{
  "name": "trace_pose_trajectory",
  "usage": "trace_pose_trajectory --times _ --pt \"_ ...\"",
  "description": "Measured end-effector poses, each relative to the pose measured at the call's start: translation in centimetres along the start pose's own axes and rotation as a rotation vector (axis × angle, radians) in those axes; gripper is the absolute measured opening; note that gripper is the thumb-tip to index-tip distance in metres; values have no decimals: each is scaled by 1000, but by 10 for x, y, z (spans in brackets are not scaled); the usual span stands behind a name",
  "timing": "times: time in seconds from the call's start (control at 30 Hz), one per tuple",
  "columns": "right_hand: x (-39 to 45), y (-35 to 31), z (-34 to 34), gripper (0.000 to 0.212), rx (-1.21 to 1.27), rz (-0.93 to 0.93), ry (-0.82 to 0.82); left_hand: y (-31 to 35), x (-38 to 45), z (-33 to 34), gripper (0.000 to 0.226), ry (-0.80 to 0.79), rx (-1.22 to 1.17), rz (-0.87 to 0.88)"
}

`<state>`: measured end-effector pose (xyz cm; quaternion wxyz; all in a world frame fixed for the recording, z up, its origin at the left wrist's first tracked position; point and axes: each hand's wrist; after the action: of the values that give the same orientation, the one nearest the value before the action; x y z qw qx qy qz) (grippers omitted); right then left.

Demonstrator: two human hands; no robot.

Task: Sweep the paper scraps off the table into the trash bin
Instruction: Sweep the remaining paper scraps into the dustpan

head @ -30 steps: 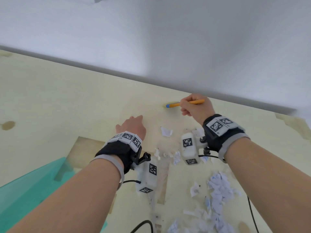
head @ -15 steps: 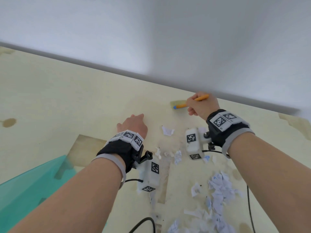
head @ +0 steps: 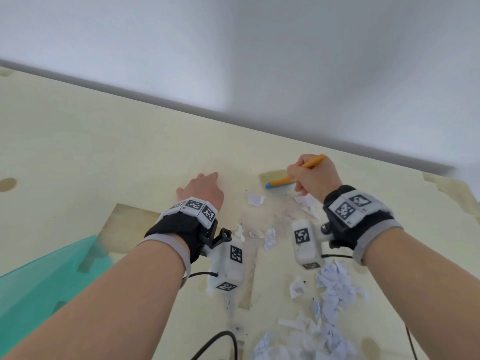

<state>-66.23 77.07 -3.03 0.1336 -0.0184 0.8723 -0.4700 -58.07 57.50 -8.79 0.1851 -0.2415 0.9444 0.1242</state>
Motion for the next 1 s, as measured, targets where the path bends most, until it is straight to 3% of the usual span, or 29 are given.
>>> trace_pose_trajectory --times 0.13,0.2,0.3,0.43,0.63,0.87,1.0 --pt "9 -24 -13 20 151 -103 87 2 -2 4 50 31 -4 -3" --pt "6 -30 3 16 213 -115 -33 1 -1 4 52 29 -5 -8" --pt "-9 -16 27 14 116 -51 -199 -1 0 1 55 3 -17 -13" --pt "-20 0 3 20 52 29 -201 -1 -1 4 54 -11 -17 -4" --pt "-11 -6 -18 12 270 -63 33 1 -2 1 53 -22 -10 -5" --pt "-28 13 -22 17 30 75 -83 1 -3 4 49 37 -2 -15" --pt "-15 1 -48 13 216 -42 93 3 -6 4 52 37 -2 -15"
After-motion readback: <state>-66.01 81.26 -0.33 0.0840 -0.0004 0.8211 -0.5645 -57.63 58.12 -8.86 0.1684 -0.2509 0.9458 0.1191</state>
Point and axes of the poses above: each hand's wrist, its own x-axis towards the middle knuckle, its own z-axis out of the palm, y = z × x, and after that the axes turned 11 degrees about x, right-handed
